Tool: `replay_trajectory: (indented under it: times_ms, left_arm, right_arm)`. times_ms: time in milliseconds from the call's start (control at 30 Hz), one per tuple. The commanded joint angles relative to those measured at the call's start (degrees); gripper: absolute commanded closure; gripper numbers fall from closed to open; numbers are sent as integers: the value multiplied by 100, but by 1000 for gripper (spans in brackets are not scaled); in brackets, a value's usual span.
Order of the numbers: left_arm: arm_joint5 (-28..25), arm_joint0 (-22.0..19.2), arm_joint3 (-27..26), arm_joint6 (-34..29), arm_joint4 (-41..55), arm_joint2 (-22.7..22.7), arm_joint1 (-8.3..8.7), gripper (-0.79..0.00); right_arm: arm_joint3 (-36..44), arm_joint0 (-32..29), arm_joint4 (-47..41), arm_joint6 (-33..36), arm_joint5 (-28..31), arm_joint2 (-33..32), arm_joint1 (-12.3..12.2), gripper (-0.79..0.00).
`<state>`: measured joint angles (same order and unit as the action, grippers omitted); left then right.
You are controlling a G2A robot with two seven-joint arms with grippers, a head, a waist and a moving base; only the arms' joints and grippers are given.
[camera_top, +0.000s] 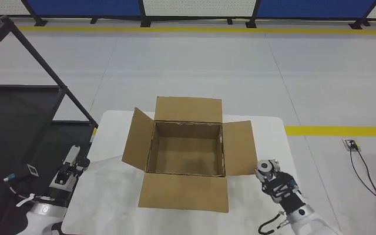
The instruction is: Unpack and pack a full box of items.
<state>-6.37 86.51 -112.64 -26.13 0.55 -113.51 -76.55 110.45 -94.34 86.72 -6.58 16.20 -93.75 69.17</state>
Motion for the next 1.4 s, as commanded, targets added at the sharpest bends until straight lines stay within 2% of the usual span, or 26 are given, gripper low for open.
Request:
replay_trajectory:
  times_ms: [0,133,200,233,1367]
  left_arm:
    - [0,0,0,0,0,0,0,-785]
    - [0,0,0,0,0,0,0,-785]
    - [0,0,0,0,0,0,0,-785]
    - [0,0,0,0,0,0,0,-785]
    - [0,0,0,0,0,0,0,-785]
  right_arm:
    - [-557,-490,-102,-1716,63,-270,-10,0]
    - [-1917,-559,-140,-3904,439,-421,-37,0]
    - [-2630,-305,-95,-4599,771,-373,-58,0]
    - [-2976,-138,-37,-4726,995,-342,-76,0]
    - [-3072,-77,-19,-4741,1064,-337,-82,0]
